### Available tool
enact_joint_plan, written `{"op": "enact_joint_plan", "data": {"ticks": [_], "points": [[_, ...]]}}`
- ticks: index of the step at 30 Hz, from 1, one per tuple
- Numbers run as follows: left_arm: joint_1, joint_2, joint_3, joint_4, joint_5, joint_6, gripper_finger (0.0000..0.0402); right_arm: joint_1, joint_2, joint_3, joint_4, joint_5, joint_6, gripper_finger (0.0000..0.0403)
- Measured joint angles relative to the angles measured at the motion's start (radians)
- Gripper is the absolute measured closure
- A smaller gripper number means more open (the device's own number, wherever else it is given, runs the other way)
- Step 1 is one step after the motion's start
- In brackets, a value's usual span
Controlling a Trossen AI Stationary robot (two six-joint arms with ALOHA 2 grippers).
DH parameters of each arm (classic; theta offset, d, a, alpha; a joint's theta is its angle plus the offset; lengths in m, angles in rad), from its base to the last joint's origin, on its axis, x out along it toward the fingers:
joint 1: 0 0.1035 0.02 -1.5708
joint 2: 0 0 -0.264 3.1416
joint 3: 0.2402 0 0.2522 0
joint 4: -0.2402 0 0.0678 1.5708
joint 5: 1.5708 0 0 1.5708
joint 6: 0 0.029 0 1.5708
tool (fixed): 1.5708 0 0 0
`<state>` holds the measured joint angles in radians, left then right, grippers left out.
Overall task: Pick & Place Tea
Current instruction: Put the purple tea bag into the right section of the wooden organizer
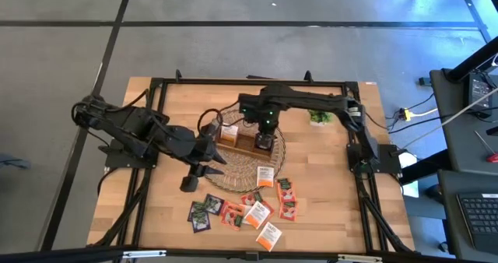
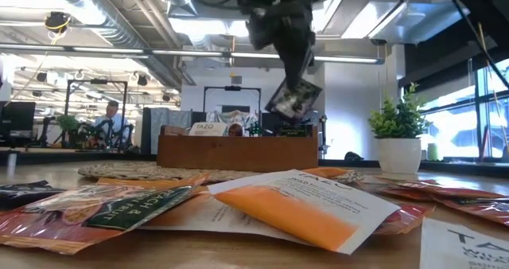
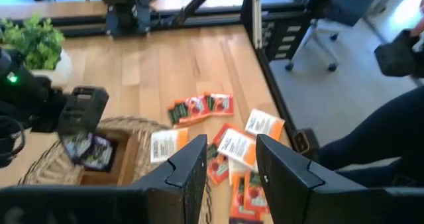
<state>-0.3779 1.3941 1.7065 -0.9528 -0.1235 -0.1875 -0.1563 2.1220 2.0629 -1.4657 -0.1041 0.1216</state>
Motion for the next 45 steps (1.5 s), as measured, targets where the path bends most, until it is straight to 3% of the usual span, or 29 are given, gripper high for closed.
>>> {"op": "enact_joint_plan", "data": {"ticks": [11, 32, 45], "points": [[0.0, 0.0, 0.0, -0.003, -0.014, 0.002, 0.0274, 0.004, 0.092, 0.049, -0.066, -0.003, -0.056, 0.0396], [0.0, 0.0, 0.0, -0.002, -0.017, 0.02, 0.0274, 0.004, 0.096, 0.049, -0.051, -0.003, -0.136, 0.0392], [0.0, 0.0, 0.0, -0.002, -0.017, 0.017, 0.0274, 0.004, 0.096, 0.048, -0.057, -0.002, -0.152, 0.0327]]}}
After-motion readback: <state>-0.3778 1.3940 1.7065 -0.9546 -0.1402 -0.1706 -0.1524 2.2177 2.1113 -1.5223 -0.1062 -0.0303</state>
